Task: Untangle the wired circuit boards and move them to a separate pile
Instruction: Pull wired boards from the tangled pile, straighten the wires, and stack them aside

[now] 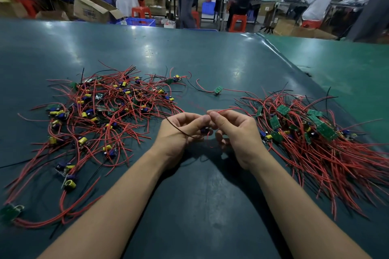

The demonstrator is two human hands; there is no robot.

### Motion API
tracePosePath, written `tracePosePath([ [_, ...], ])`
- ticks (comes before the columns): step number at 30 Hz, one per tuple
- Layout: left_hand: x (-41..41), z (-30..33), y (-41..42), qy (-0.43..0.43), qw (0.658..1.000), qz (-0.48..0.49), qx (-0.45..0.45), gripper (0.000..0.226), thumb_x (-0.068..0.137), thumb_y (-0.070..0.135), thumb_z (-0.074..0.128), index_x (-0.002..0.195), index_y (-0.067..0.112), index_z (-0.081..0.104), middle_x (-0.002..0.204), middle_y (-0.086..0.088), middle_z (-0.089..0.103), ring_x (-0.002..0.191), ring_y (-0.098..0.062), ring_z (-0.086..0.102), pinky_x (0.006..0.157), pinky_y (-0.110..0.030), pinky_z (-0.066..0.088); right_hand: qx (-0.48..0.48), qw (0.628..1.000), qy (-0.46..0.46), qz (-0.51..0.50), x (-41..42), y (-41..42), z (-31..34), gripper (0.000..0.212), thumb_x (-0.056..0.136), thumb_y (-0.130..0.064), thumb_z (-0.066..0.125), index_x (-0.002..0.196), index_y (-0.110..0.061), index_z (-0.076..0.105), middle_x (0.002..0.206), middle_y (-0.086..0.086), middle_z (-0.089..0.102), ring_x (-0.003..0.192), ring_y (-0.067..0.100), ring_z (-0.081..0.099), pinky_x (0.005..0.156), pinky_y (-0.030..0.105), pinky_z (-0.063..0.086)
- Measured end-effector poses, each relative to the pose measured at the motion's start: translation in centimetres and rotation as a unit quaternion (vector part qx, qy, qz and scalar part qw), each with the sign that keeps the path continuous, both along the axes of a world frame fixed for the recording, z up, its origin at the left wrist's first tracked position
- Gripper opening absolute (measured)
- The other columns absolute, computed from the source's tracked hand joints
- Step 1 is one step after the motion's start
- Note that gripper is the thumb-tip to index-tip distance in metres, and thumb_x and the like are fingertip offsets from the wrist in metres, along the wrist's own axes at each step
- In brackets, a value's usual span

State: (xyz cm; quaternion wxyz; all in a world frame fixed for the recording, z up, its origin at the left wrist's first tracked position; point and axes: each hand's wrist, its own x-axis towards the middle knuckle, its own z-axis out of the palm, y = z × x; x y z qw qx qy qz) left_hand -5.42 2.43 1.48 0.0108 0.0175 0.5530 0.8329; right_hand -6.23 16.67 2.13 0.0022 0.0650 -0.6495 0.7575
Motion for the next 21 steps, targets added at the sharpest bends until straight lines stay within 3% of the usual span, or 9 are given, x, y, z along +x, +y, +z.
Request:
tracePosePath([
  [4,0.0,0.19,-0.09,-0.018,0.999,-0.032,-0.01,0.021,0.069,0.018,0.075,0.084,0.004,0.068,0.076,-0.011,0.072,0.06,-0.016,0.068,0.054,-0.019,0.052,0.024,0.999,0.01,-0.031,-0.06,-0.04,-0.07,0.014,0.087,-0.015,0.071,0.073,-0.012,0.072,0.066,0.009,0.064,0.061,0.026,0.047,0.055,0.031,0.039],
  [6,-0.02,0.21,-0.03,-0.025,0.999,-0.033,-0.02,0.017,0.072,0.017,0.074,0.083,0.005,0.068,0.072,-0.008,0.07,0.059,-0.016,0.068,0.054,-0.019,0.052,0.03,0.999,0.005,-0.04,-0.17,0.08,-0.15,0.017,0.088,-0.015,0.071,0.072,-0.014,0.072,0.064,0.005,0.062,0.054,0.021,0.046,0.048,0.023,0.036],
  [9,-0.24,-0.05,0.2,-0.011,0.999,0.041,-0.022,0.006,0.083,0.007,0.071,0.08,0.005,0.067,0.067,-0.007,0.068,0.054,-0.014,0.063,0.051,-0.019,0.05,0.024,1.0,0.003,-0.001,-0.16,-0.08,-0.27,0.022,0.092,-0.013,0.065,0.075,-0.021,0.077,0.064,0.001,0.06,0.05,0.011,0.046,0.042,0.018,0.035],
  [11,-0.28,-0.42,0.27,0.033,0.992,0.082,-0.089,0.009,0.084,0.005,0.072,0.077,0.006,0.066,0.063,-0.003,0.068,0.052,-0.009,0.061,0.049,-0.017,0.047,0.032,0.999,0.014,0.013,-0.01,-0.3,-0.26,0.015,0.09,-0.018,0.068,0.077,-0.018,0.076,0.065,0.007,0.057,0.047,0.012,0.044,0.039,0.019,0.034],
  [14,-0.04,-0.64,0.54,0.09,0.98,0.059,-0.164,0.008,0.081,0.0,0.074,0.082,0.006,0.07,0.063,0.004,0.069,0.056,-0.003,0.061,0.054,-0.014,0.046,0.052,0.997,0.041,-0.041,-0.2,-0.19,-0.28,0.015,0.09,-0.015,0.069,0.077,-0.008,0.071,0.057,0.003,0.056,0.043,0.01,0.04,0.038,0.019,0.031],
  [17,-0.02,-0.41,0.3,0.049,0.996,-0.002,-0.078,0.025,0.074,-0.002,0.075,0.096,0.008,0.069,0.08,-0.002,0.073,0.067,-0.008,0.065,0.062,-0.017,0.051,-0.049,0.998,-0.012,-0.04,-0.49,0.13,0.05,0.018,0.096,-0.014,0.059,0.085,-0.006,0.071,0.058,-0.003,0.057,0.043,0.008,0.043,0.037,0.017,0.031],
  [21,-0.28,0.34,-0.39,-0.036,0.994,-0.1,0.017,0.023,0.074,0.024,0.069,0.091,0.009,0.072,0.082,-0.01,0.073,0.062,-0.012,0.065,0.059,-0.018,0.053,-0.164,0.983,-0.081,0.016,-0.56,0.44,0.53,0.02,0.098,-0.017,0.053,0.092,-0.007,0.069,0.062,-0.004,0.054,0.043,0.007,0.041,0.037,0.016,0.03],
])
